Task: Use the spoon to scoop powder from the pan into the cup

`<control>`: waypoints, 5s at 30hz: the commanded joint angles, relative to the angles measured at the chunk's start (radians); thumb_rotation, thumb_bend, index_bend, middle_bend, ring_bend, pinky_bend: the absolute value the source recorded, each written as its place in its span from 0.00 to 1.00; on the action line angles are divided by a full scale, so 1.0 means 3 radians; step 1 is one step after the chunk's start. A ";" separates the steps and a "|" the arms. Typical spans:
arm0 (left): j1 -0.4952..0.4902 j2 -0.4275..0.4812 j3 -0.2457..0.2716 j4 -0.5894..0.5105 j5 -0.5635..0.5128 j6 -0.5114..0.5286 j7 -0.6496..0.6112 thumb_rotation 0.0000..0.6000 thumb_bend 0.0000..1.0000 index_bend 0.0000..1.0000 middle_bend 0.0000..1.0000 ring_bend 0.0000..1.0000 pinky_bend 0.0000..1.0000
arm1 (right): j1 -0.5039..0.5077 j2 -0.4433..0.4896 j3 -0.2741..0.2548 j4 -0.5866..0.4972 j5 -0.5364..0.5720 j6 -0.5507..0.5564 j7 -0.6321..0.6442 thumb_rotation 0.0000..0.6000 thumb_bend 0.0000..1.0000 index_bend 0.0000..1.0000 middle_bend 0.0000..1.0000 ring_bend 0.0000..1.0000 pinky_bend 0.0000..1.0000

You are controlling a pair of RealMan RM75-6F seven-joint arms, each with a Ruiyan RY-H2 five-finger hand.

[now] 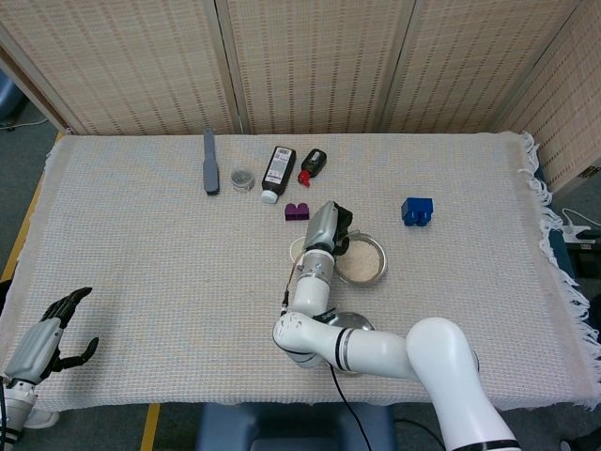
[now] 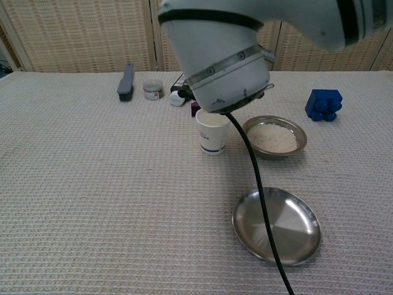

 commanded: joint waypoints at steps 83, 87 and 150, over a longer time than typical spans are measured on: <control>-0.0023 0.0067 0.0012 -0.0020 0.0029 -0.0074 -0.0226 1.00 0.41 0.00 0.00 0.00 0.00 | 0.1018 -0.0929 0.1464 0.2260 0.0188 0.0018 -0.1413 1.00 0.37 0.69 0.99 1.00 1.00; -0.0024 0.0068 0.0013 -0.0022 0.0029 -0.0077 -0.0233 1.00 0.41 0.00 0.00 0.00 0.00 | 0.1014 -0.0943 0.1491 0.2301 0.0176 0.0013 -0.1418 1.00 0.37 0.70 0.99 1.00 1.00; -0.0061 0.0147 0.0030 -0.0044 0.0034 -0.0176 -0.0532 1.00 0.41 0.00 0.00 0.00 0.00 | 0.1450 -0.1097 0.2130 0.3097 -0.0232 -0.0194 -0.1908 1.00 0.38 0.71 0.99 1.00 1.00</control>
